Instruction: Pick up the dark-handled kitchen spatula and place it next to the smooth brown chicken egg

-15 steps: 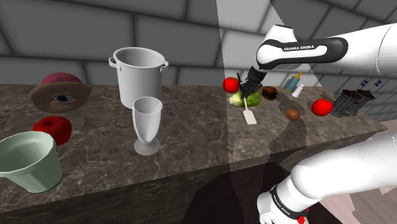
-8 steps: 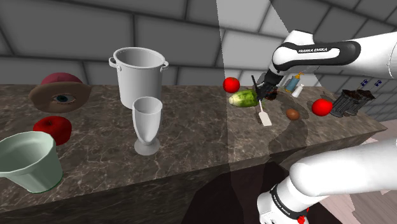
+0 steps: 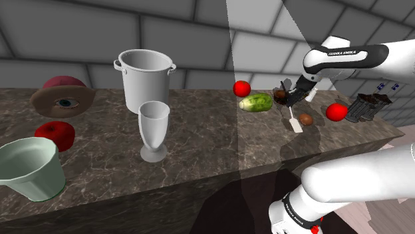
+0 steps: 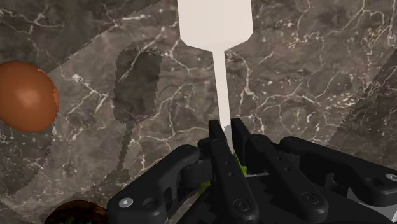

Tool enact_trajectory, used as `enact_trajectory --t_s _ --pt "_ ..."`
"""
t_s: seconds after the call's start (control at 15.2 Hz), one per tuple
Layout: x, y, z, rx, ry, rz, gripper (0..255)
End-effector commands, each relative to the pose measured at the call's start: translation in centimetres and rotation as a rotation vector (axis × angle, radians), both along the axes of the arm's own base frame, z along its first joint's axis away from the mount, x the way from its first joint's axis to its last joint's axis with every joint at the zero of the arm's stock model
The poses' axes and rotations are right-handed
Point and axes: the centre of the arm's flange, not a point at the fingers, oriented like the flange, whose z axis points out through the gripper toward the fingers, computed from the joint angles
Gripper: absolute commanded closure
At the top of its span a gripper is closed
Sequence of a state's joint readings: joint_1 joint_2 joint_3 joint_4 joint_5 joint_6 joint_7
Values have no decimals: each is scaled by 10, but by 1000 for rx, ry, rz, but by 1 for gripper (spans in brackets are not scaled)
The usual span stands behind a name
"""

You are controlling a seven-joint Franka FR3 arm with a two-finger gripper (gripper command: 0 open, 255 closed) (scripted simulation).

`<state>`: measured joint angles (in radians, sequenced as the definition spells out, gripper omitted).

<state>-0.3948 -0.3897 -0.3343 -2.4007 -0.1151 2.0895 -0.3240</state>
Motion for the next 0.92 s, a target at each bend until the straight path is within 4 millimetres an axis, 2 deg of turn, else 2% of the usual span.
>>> enact_trajectory --t_s 0.0,0.13,0.86 --pt "-15 -22 -2 0 0 1 255" --pt "-30 -45 -2 0 0 1 255" --pt "-30 -45 -60 0 0 1 255"
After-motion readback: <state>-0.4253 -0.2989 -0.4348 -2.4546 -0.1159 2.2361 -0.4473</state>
